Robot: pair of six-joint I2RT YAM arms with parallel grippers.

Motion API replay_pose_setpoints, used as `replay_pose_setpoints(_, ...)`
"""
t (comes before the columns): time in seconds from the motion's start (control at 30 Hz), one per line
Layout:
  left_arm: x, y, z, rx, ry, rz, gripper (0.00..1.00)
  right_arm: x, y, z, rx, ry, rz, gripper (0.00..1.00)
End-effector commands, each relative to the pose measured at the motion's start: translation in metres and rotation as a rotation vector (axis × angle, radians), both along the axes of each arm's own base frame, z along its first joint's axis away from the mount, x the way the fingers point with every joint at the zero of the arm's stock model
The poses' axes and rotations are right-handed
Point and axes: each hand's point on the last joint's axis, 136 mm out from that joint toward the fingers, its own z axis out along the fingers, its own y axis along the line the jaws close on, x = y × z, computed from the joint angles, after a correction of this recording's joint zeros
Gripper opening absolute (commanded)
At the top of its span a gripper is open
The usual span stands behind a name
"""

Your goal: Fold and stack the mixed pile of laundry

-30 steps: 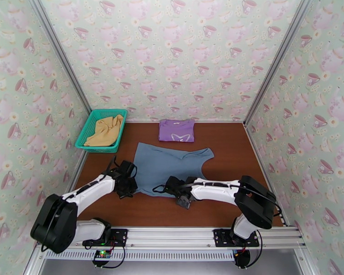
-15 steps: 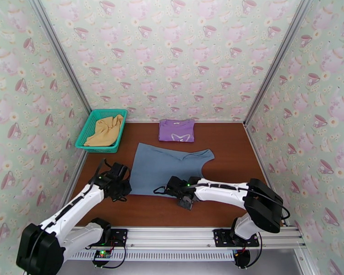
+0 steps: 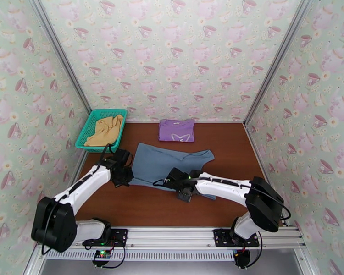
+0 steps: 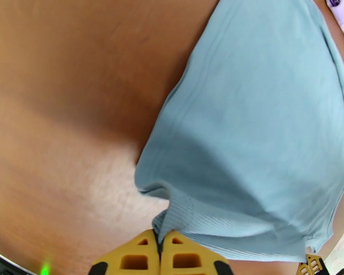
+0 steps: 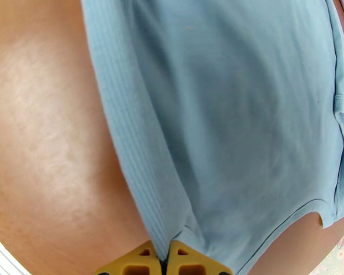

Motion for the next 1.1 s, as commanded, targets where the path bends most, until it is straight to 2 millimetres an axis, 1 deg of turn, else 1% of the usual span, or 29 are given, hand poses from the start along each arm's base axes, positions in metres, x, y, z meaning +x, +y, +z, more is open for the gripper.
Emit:
replay_pose_setpoints(0.0, 0.021, -0.001, 0.001, 0.009, -0.016, -0.04, 0.0, 0.008, 0.004, 0.001, 0.001, 0.023, 0.026, 0.0)
replay_pose_setpoints(0.03, 0.033, -0.004, 0.008, 0.001, -0.036, -0.042, 0.0, 0.012, 0.004, 0.002, 0.003, 0.025, 0.023, 0.0)
replay_pose_setpoints(0.17, 0.052, -0.007, -0.005, 0.005, -0.007, -0.057, 0.0, 0.022, 0.002, -0.001, 0.006, 0.043, 0.014, 0.0)
replay_pose_setpoints(0.33, 0.069, -0.009, -0.02, 0.013, 0.024, -0.064, 0.01, 0.031, -0.001, -0.008, -0.001, 0.067, 0.002, 0.0)
replay_pose_setpoints(0.4, 0.075, -0.009, -0.024, 0.013, 0.032, -0.063, 0.22, 0.035, -0.002, -0.011, -0.004, 0.078, -0.008, 0.0)
replay_pose_setpoints(0.43, 0.077, -0.011, -0.026, 0.014, 0.034, -0.07, 0.35, 0.037, -0.003, -0.012, -0.007, 0.08, -0.014, 0.0)
replay_pose_setpoints(0.47, 0.08, -0.01, -0.026, 0.016, 0.034, -0.068, 0.47, 0.038, -0.003, -0.013, -0.01, 0.08, -0.019, 0.03)
replay_pose_setpoints(0.53, 0.085, -0.011, -0.025, 0.015, 0.028, -0.069, 0.62, 0.044, -0.005, -0.013, -0.009, 0.072, -0.038, 0.1)
replay_pose_setpoints(0.57, 0.087, -0.011, -0.024, 0.016, 0.025, -0.069, 0.67, 0.047, -0.006, -0.012, -0.007, 0.065, -0.052, 0.15)
replay_pose_setpoints(0.63, 0.09, -0.012, -0.022, 0.016, 0.018, -0.069, 0.72, 0.055, -0.008, -0.009, -0.001, 0.046, -0.083, 0.19)
replay_pose_setpoints(0.77, 0.091, -0.014, -0.016, 0.008, 0.004, -0.07, 0.75, 0.069, -0.01, -0.003, 0.014, -0.005, -0.145, 0.23)
replay_pose_setpoints(0.87, 0.084, -0.015, -0.013, 0.004, -0.004, -0.068, 0.74, 0.077, -0.012, 0.0, 0.032, -0.03, -0.206, 0.27)
replay_pose_setpoints(0.93, 0.076, -0.016, -0.013, 0.002, -0.007, -0.068, 0.73, 0.083, -0.015, 0.0, 0.033, -0.05, -0.257, 0.34)
replay_pose_setpoints(0.97, 0.073, -0.016, -0.013, 0.001, -0.005, -0.068, 0.7, 0.086, -0.016, 0.0, 0.033, -0.059, -0.281, 0.35)
replay_pose_setpoints(1.07, 0.062, -0.018, -0.017, -0.003, 0.007, -0.075, 0.55, 0.094, -0.023, 0.0, 0.031, -0.088, -0.364, 0.37)
